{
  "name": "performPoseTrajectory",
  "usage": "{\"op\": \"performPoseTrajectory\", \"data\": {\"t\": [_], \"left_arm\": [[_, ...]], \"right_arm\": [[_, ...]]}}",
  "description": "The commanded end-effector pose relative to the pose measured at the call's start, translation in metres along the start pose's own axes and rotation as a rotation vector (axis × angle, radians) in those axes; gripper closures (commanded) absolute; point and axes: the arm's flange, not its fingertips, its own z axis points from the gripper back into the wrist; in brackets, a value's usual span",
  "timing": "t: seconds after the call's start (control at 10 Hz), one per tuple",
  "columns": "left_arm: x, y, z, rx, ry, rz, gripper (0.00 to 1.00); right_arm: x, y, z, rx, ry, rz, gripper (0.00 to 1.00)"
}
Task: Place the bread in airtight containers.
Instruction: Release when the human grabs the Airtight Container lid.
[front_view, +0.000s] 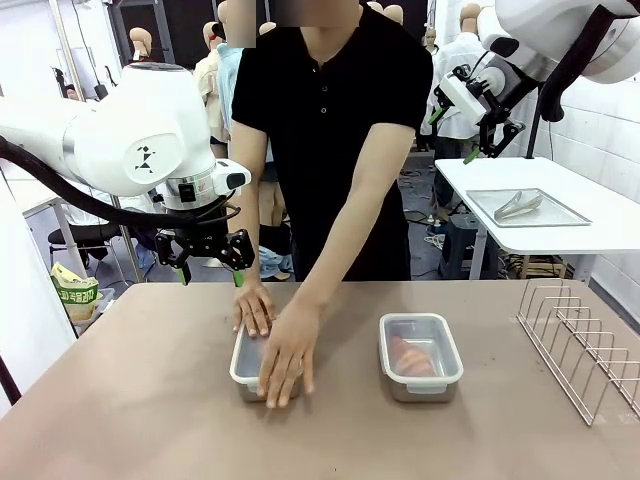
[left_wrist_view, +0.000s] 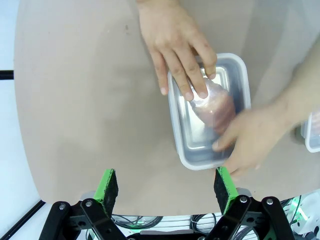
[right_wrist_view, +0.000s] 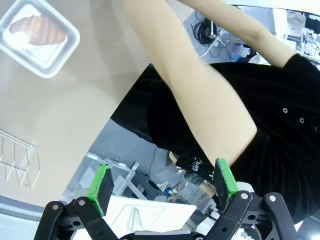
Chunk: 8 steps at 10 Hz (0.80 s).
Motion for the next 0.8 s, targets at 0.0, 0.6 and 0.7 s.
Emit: {"op": "performPoseTrajectory", "data": {"t": [0.0,0.6,0.7], "left_arm": [[0.0006,0.0023,0.0018,0.004,0.002,-0.003,0.00],[0.0006,0.0023,0.0018,0.004,0.002,-0.003,0.00],[0.0006,0.0023,0.0018,0.004,0.002,-0.003,0.00]], "right_arm": [[-0.0005,-0.0011,0.0001,-0.009,0.008,0.001,0.00],[-0.0005,-0.0011,0.0001,-0.009,0.008,0.001,0.00],[-0.0005,-0.0011,0.0001,-0.009,0.008,0.001,0.00]]}}
